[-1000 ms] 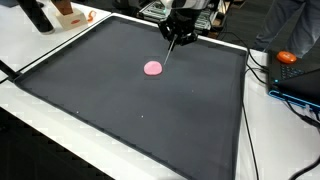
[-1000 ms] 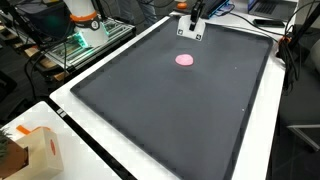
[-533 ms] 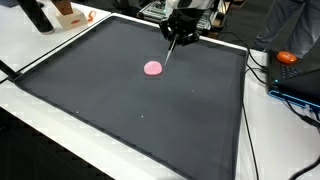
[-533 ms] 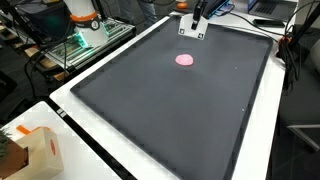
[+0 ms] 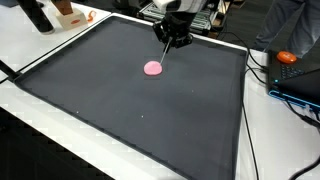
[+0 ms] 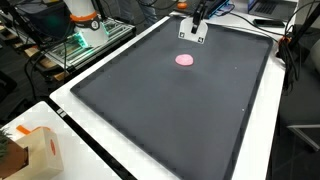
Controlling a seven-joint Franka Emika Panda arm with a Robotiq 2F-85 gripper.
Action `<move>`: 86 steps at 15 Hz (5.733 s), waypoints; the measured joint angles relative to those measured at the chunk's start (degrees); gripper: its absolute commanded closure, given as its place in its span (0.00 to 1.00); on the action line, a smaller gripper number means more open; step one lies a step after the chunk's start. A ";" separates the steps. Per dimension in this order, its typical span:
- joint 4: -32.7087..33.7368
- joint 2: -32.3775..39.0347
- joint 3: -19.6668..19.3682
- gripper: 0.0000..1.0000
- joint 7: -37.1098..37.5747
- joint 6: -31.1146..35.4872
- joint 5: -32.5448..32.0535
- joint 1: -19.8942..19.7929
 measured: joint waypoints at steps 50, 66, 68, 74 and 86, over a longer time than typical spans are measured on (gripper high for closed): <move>-13.60 0.32 -1.04 0.99 -17.20 21.62 13.69 -7.22; -17.69 -2.30 -0.98 0.99 -22.02 21.61 14.82 -7.92; -17.61 -2.26 -0.93 0.99 -23.32 21.58 14.70 -7.92; -16.33 -1.44 -0.60 0.99 -25.74 21.07 12.67 -7.53; -8.77 3.25 -0.25 0.99 -25.74 18.95 7.22 -5.79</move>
